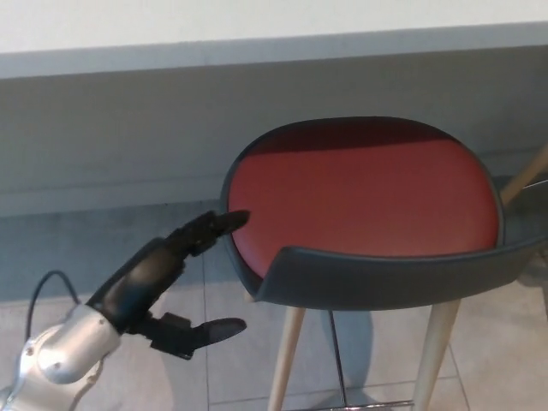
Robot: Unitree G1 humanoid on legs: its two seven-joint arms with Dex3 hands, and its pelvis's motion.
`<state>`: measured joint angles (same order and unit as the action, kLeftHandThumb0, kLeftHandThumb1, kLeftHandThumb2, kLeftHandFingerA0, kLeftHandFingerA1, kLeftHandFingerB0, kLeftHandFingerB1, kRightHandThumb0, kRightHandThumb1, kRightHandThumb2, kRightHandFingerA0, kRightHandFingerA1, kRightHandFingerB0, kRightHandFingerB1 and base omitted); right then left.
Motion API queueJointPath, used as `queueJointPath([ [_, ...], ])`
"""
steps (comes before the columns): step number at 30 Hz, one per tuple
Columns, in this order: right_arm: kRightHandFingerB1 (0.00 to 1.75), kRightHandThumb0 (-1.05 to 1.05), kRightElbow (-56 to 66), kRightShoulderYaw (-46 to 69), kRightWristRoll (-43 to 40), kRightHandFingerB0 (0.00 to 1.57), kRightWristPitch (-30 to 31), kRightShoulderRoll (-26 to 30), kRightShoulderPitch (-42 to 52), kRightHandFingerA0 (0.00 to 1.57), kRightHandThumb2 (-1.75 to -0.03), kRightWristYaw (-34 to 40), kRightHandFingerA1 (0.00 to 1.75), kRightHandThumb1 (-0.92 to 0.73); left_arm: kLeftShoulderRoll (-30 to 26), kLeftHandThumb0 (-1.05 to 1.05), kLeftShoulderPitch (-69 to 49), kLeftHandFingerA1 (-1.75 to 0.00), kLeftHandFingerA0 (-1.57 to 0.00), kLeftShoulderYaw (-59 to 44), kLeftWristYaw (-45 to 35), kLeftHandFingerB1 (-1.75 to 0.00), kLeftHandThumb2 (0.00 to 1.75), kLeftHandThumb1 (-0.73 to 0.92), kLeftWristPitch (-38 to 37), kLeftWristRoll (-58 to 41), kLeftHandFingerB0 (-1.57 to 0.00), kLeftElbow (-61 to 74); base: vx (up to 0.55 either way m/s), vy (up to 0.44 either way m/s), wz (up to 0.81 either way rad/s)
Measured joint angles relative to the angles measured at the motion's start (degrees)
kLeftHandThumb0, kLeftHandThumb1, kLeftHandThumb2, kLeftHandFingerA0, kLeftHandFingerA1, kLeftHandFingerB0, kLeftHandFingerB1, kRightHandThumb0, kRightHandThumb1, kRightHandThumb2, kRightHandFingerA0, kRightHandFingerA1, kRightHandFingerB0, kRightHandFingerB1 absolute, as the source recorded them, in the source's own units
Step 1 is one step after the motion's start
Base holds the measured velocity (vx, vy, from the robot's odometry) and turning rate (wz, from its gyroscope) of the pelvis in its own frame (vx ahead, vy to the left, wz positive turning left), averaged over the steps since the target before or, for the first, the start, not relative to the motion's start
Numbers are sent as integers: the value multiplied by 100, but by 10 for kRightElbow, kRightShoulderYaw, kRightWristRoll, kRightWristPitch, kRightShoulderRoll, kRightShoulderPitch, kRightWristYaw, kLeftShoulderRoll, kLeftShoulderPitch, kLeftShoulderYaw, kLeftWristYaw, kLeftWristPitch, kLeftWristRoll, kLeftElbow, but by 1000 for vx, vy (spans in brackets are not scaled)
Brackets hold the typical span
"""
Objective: The robot walks towards a chair to grab it and pulls it towards itself
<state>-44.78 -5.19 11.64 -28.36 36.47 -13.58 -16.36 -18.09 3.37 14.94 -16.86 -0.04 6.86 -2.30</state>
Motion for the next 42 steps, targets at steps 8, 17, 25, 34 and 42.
queueJointPath([
  [8, 20, -71, -31, -40, 40, 0, 6, -2, -69, 0, -85, 9, 20, -38, 22, -72, 34, -49, -3, 30, 2, -35, 83, 38, 19, 30, -3, -32, 0, 0, 0],
  [17, 22, -71, -77, -73, 77, 4, 27, -19, -123, 3, -87, 34, 24, -39, 31, -79, 58, -49, 0, 49, 11, -40, 85, 45, 19, 65, -6, -57, 0, 0, 0],
  [25, 28, -69, -87, -118, 110, 4, 29, -56, -151, 0, -86, 55, 30, -39, 25, -66, 126, -49, 0, 79, 12, -47, 86, 38, 22, 113, -10, -118, 0, 0, 0],
  [34, 36, -65, -91, -152, 141, 0, 35, -72, -164, 1, -85, 87, 46, -36, 42, -39, 186, -55, -6, 109, 17, -49, 85, 17, 30, 154, 0, -174, 0, 0, 0],
  [42, 40, -66, -107, -191, 174, 0, 49, -74, -182, 0, -83, 114, 50, -38, 70, -38, 323, -53, -4, 124, 22, -48, 84, 15, 49, 191, 0, -277, 0, 0, 0],
])
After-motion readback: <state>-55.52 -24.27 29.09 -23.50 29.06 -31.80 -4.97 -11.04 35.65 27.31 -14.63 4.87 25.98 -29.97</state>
